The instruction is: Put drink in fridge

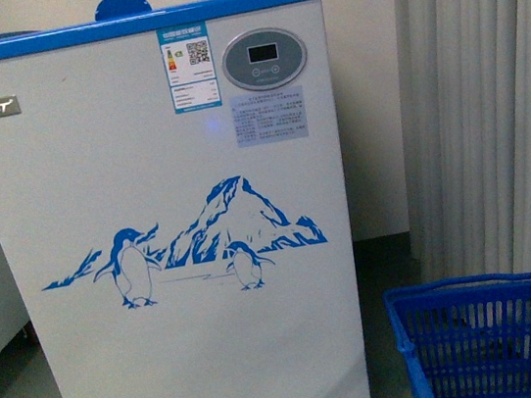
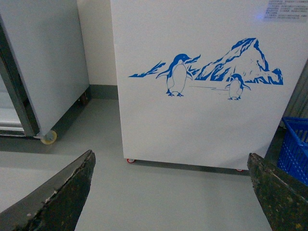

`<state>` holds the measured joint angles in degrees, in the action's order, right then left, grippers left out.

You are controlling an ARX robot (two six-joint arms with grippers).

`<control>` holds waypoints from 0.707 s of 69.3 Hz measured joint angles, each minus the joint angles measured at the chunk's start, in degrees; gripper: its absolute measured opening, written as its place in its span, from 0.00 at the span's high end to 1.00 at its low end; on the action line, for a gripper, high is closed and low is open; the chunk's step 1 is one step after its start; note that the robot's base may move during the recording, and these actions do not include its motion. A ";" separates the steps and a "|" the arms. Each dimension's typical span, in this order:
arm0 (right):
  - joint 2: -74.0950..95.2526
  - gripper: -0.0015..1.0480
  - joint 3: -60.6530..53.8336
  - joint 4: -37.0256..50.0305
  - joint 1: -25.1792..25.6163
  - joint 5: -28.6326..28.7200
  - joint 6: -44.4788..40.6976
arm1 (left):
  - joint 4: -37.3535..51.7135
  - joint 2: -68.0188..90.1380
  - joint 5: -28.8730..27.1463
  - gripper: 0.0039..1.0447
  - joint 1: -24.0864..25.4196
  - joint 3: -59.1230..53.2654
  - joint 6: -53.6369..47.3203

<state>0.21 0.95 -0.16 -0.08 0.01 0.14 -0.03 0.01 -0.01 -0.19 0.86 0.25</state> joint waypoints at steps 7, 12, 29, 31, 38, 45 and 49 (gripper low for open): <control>0.00 0.07 0.00 0.00 0.00 0.07 0.00 | 0.00 0.04 0.00 0.08 0.00 0.00 -0.02; -0.04 0.07 0.00 0.00 0.00 0.04 0.00 | 0.00 0.04 0.02 0.08 0.00 0.00 -0.02; -0.04 0.07 0.00 0.00 0.00 0.04 0.00 | 0.00 0.02 0.02 0.08 0.00 0.00 -0.02; -0.04 0.07 0.00 0.00 0.00 0.04 0.00 | 0.00 0.02 0.02 0.08 0.00 0.00 0.00; -0.04 0.07 0.00 0.00 0.00 0.04 0.00 | 0.00 0.02 0.00 0.08 0.00 0.00 -0.02; 0.02 0.07 0.00 0.00 0.00 0.02 0.00 | 0.00 0.02 0.02 0.08 0.00 0.00 -0.02; 0.33 0.07 0.09 -0.37 -0.15 -0.68 0.35 | 0.00 0.04 0.02 0.08 0.00 0.00 0.00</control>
<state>0.54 1.04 -0.54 -0.23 -0.67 0.49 -0.03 0.05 0.01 -0.19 0.86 0.25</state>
